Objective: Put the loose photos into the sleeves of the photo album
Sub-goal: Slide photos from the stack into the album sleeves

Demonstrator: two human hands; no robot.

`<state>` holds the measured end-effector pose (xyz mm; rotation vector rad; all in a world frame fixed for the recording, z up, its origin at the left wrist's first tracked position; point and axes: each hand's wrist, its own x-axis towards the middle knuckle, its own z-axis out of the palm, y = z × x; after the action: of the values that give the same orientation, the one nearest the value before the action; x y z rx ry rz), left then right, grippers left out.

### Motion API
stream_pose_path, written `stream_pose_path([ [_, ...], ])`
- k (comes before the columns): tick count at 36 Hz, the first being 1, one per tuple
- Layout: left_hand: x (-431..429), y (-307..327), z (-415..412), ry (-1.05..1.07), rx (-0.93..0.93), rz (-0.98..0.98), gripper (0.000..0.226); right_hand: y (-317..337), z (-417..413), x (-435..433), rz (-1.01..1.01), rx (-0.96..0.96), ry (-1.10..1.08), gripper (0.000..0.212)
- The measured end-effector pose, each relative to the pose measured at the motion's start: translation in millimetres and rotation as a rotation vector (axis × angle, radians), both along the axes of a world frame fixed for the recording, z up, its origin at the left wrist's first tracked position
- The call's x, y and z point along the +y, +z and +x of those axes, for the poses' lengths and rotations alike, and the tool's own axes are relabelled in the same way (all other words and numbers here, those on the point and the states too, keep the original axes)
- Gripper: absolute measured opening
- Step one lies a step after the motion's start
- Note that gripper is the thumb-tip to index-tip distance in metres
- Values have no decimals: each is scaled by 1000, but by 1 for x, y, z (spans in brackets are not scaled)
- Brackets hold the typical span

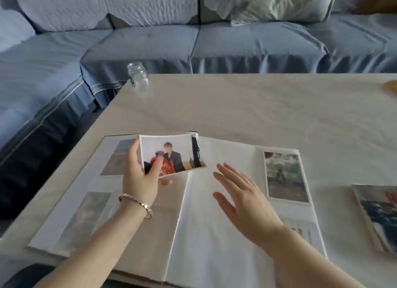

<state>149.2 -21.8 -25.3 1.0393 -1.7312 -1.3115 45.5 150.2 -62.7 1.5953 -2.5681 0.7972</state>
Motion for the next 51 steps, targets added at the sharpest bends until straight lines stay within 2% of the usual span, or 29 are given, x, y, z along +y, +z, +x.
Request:
stream_pose_path([
  [6, -61, -11, 36, 229, 13, -57, 61, 2, 20, -69, 107, -128, 173, 86],
  [9, -85, -20, 48, 283, 17, -43, 62, -2, 20, -86, 220, -104, 208, 101],
  [12, -103, -29, 56, 306, 34, -38, 61, -12, 20, -93, 217, -93, 186, 113],
  [17, -119, -32, 53, 334, 41, -55, 60, -18, 21, -97, 178, -42, 121, 76],
  [23, -122, -36, 45, 371, -71, -149, 58, -27, 22, -98, 137, -34, 120, 71],
  [26, -121, -36, 41, 380, -95, -172, 56, -29, 22, -99, 110, -38, 115, 59],
  [30, -126, -39, 38, 295, -92, -183, 54, -26, 22, -99, 81, -27, 90, 55],
  [32, -132, -44, 37, 218, -94, -134, 55, -23, 24, -98, 91, -21, 87, 55],
  [36, -145, -46, 36, 84, -43, 209, 59, -22, 24, -97, 99, -44, 87, 54],
  [38, -153, -41, 36, 46, -58, 293, 61, -22, 24, -97, 96, -25, 87, 53],
  [41, -165, -31, 36, 2, -119, 326, 63, -16, 24, -98, 122, -39, 101, 54],
  [43, -169, -24, 35, -45, -166, 352, 63, -13, 24, -99, 161, -60, 124, 64],
  [45, -168, -18, 31, -103, -161, 423, 57, -15, 23, -99, 140, -99, 137, 77],
  [48, -160, -13, 18, -173, -142, 516, 50, -19, 24, -99, 71, -78, 130, 76],
  [51, -149, -14, 4, -180, -180, 490, 49, -15, 23, -99, 135, -86, 162, 86],
])
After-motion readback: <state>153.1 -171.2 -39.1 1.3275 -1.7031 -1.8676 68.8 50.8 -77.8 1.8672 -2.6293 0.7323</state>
